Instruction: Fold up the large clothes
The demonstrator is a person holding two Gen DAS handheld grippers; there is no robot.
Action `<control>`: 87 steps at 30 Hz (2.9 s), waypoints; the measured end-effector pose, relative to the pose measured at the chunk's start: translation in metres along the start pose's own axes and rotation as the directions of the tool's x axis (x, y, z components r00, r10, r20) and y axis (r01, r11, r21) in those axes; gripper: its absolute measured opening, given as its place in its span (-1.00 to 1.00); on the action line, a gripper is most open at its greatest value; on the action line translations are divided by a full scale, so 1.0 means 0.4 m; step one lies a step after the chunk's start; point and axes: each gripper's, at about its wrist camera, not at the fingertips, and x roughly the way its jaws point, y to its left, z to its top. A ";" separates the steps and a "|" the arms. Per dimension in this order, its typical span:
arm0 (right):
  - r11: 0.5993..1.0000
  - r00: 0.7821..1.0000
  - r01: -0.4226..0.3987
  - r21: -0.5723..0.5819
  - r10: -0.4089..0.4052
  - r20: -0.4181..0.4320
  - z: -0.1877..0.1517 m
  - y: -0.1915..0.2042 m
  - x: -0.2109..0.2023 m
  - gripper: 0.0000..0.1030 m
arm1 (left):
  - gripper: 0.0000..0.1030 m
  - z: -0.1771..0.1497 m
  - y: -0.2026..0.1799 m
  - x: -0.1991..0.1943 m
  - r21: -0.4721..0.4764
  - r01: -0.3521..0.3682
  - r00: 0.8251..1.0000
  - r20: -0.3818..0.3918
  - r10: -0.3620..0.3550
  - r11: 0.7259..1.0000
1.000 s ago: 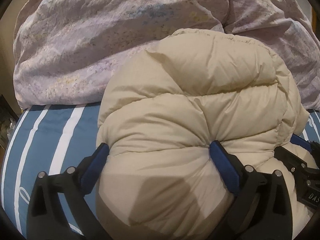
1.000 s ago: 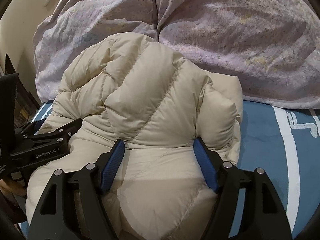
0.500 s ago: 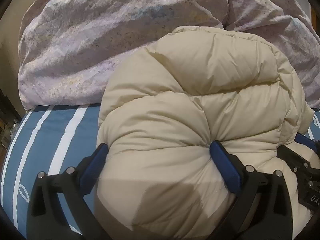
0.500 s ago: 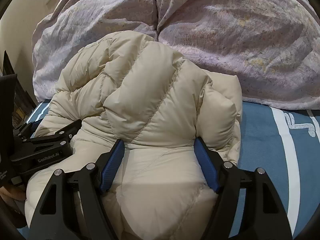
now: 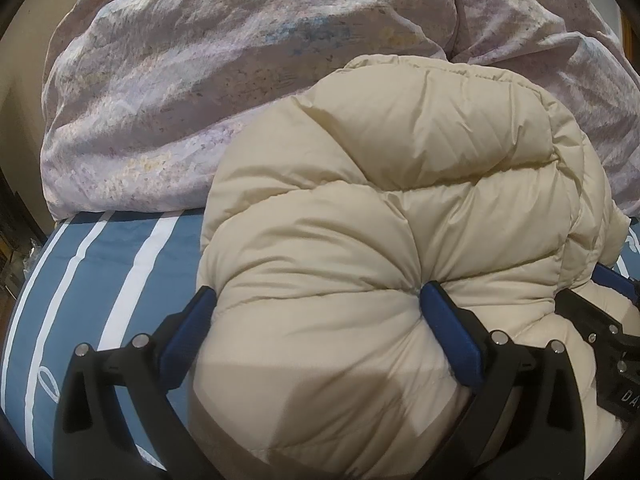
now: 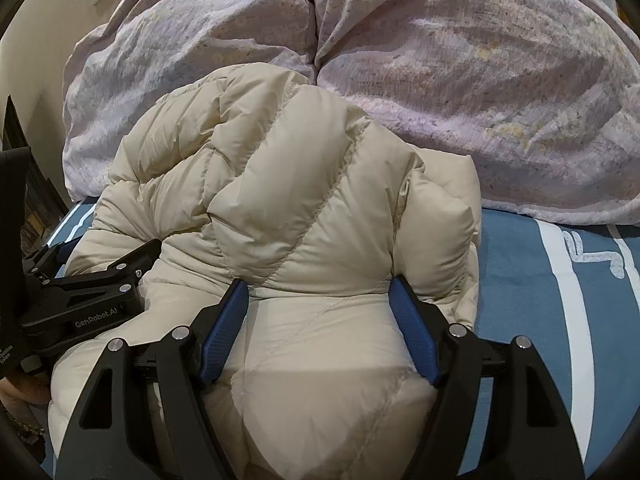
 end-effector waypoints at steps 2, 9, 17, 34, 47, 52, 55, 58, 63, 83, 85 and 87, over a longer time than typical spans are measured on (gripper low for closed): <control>1.000 1.000 0.004 -0.002 -0.004 0.001 0.000 0.001 0.000 0.45 | 0.97 -0.001 0.000 0.000 0.000 0.000 1.000 -0.001 0.000 1.000; 1.000 1.000 0.017 -0.012 -0.017 0.003 0.001 0.005 0.001 0.46 | 0.97 -0.002 0.002 -0.001 0.003 -0.007 1.000 0.002 0.007 1.000; 1.000 1.000 0.010 -0.002 -0.010 -0.004 0.001 -0.001 0.003 0.48 | 0.97 0.000 0.004 0.005 0.006 -0.006 1.000 -0.002 0.006 1.000; 0.998 0.996 0.057 0.022 -0.056 -0.068 -0.003 -0.006 -0.089 0.83 | 0.95 -0.018 -0.007 -0.078 0.103 -0.059 0.996 0.077 0.051 0.993; 0.983 0.989 0.089 0.161 -0.069 -0.128 -0.064 -0.026 -0.289 0.88 | 0.95 -0.073 0.029 -0.364 0.124 0.054 0.995 0.077 -0.064 0.991; 0.985 0.987 0.109 0.134 -0.092 -0.131 -0.078 0.011 -0.350 0.95 | 0.95 -0.111 0.064 -0.439 0.042 0.089 0.995 0.045 -0.091 0.995; 0.987 0.985 0.109 0.121 -0.091 -0.144 -0.089 0.032 -0.375 0.97 | 0.95 -0.140 0.081 -0.472 0.004 0.090 0.996 0.017 -0.090 0.996; 0.986 0.986 0.088 0.141 -0.066 -0.154 -0.102 0.046 -0.402 0.97 | 0.95 -0.157 0.102 -0.493 -0.033 0.099 0.995 -0.007 -0.099 0.995; 0.982 0.984 0.053 0.180 -0.021 -0.175 -0.121 0.060 -0.432 0.97 | 0.95 -0.172 0.142 -0.533 -0.089 0.100 0.994 -0.027 -0.102 0.991; 0.969 0.954 -0.073 0.234 0.136 -0.267 -0.193 0.097 -0.504 0.97 | 0.95 -0.250 0.118 -0.604 -0.071 0.217 0.965 -0.133 -0.225 0.974; 0.969 0.953 -0.079 0.235 0.142 -0.268 -0.195 0.100 -0.506 0.97 | 0.95 -0.259 0.114 -0.600 -0.072 0.221 0.962 -0.145 -0.230 0.973; 0.968 0.949 -0.086 0.237 0.152 -0.276 -0.199 0.104 -0.504 0.97 | 0.95 -0.268 0.111 -0.595 -0.074 0.227 0.958 -0.161 -0.237 0.971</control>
